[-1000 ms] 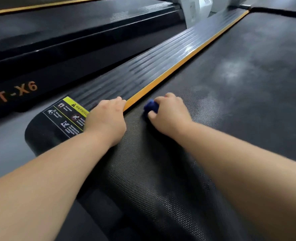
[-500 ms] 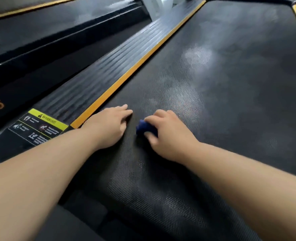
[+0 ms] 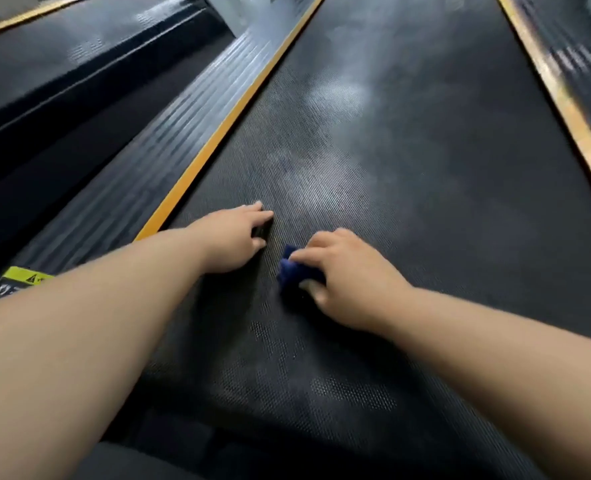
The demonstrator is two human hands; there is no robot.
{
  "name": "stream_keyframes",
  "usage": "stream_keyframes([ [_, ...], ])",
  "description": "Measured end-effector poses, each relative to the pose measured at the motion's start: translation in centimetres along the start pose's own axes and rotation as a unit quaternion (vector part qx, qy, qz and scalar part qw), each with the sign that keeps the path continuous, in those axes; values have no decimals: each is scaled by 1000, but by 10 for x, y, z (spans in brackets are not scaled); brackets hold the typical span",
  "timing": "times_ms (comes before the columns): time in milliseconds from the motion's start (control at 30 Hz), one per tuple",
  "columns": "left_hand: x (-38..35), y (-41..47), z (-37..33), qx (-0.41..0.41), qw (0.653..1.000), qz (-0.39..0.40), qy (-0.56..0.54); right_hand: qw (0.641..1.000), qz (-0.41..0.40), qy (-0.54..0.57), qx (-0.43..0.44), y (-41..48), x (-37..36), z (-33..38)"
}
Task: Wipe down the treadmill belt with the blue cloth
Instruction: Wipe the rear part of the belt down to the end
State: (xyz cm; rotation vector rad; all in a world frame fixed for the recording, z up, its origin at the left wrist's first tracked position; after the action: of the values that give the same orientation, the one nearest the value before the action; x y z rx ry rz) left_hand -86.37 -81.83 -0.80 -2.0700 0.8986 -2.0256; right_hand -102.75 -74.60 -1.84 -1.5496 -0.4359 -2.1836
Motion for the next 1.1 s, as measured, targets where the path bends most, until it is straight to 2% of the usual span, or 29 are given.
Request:
stream_keyframes([
  [67, 5, 3, -7, -15, 1000, 13, 9, 999, 12, -11, -37, 12, 7, -17],
  [167, 11, 4, -15, -47, 998, 12, 35, 975, -48, 22, -218, 33, 27, -66],
  [200, 11, 5, -17, -55, 997, 13, 47, 965, -63, 29, -253, 35, 28, -75],
  [267, 11, 9, -21, -52, 997, 9, 60, 966, -57, 4, -252, 33, 21, -71],
  [400, 24, 13, -29, -43, 993, -50, 94, 985, -59, 14, -161, -3, 11, -36],
  [500, 30, 20, -48, -68, 992, -50, 91, 992, -17, 13, -121, -23, 15, -32],
  [567, 26, 26, -66, -99, 991, -15, 87, 988, -21, 30, -150, -21, 22, -47],
  [667, 17, 36, -82, -121, 986, 15, 112, 959, -67, 27, -275, -11, 37, -83],
  [733, 14, 37, -85, -123, 984, 18, 129, 943, -83, 15, -323, -14, 40, -90],
  [867, 27, 41, -84, -111, 982, -21, 151, 963, -74, 28, -258, -42, 18, -49],
  [967, 37, 50, -101, -135, 983, -46, 115, 970, -67, 81, -218, -65, 7, -28],
  [1033, 29, 53, -120, -160, 981, -17, 111, 970, -53, 84, -224, -65, 12, -42],
  [1100, 17, 55, -129, -157, 979, 12, 130, 955, -79, 46, -282, -61, 23, -77],
])
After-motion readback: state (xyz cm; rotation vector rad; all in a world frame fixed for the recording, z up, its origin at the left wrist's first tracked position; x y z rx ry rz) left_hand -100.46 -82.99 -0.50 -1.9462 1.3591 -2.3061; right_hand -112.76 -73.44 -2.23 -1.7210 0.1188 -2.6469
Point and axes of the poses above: each hand's wrist, its own y-axis towards the middle knuckle, its own x-axis out of the back of the hand, z = x × y, the point moved 3 cm from there along y, towards the middle knuckle, and after that the axes turned 10 degrees about z, right-handed, at the moved point
